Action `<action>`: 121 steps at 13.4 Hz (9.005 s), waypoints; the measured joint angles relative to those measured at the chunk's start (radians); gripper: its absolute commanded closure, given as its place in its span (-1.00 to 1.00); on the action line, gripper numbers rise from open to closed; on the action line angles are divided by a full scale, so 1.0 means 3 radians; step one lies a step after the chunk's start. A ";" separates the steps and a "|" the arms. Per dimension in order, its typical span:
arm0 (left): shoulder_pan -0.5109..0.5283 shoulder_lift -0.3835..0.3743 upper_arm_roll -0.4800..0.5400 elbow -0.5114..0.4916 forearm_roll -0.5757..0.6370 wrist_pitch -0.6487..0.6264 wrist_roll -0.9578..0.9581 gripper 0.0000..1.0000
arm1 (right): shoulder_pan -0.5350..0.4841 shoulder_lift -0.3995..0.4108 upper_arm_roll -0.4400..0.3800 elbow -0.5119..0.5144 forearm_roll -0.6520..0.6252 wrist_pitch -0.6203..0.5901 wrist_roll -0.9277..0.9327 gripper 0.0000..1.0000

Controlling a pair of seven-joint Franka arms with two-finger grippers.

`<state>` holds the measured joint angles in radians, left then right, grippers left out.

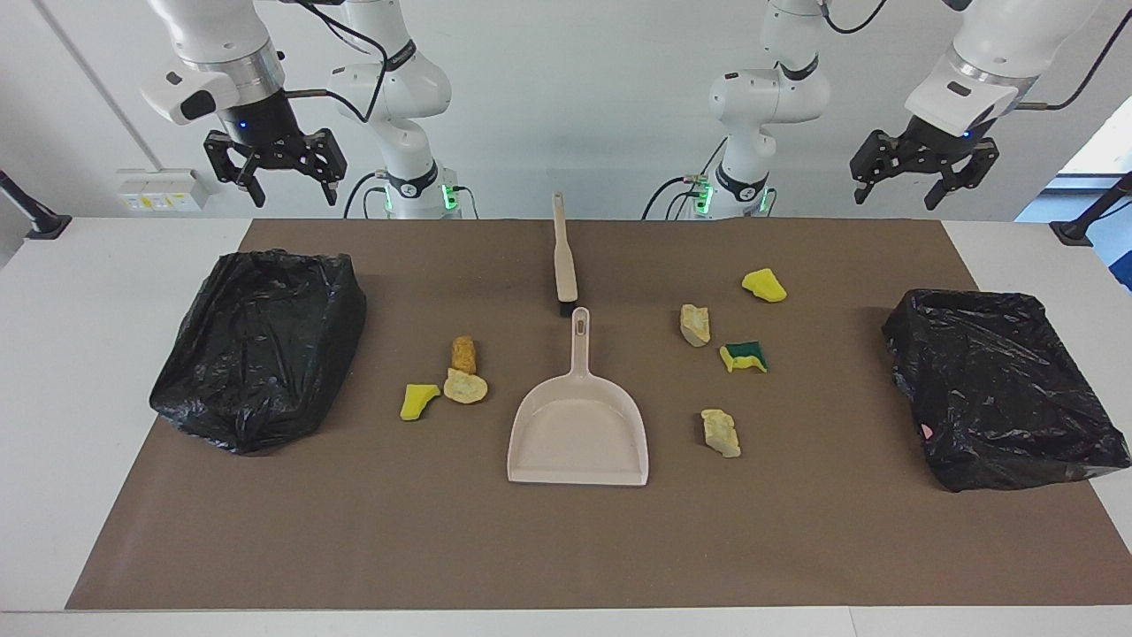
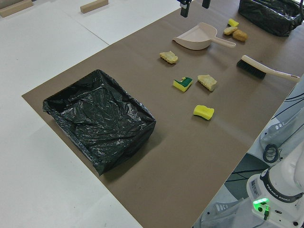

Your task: Sweep and dump trash in bin

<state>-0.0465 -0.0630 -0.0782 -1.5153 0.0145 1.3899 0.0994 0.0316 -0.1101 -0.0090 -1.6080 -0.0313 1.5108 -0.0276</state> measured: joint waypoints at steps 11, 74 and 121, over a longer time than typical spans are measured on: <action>-0.0041 -0.0556 -0.0826 -0.1206 -0.0236 0.0512 -0.0724 -1.00 | 0.0000 0.0000 0.0000 0.0000 0.0000 0.0000 0.0000 -1.00; 0.0035 -0.0762 -0.1093 -0.2682 -0.0090 0.0902 -0.2426 1.00 | 0.1436 0.1866 0.0170 0.0193 0.0479 0.1734 0.2174 -1.00; -0.0123 -0.0055 -0.0767 -0.2134 -0.0440 0.1409 -0.1837 1.00 | 0.1364 0.0864 0.0168 -0.1182 0.0036 0.1445 -0.2557 1.00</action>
<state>-0.0833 -0.0795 -0.3083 -2.1555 -0.1175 1.8125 -0.4516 0.4408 0.1491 0.0413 -1.9626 -0.0206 1.9442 -0.7947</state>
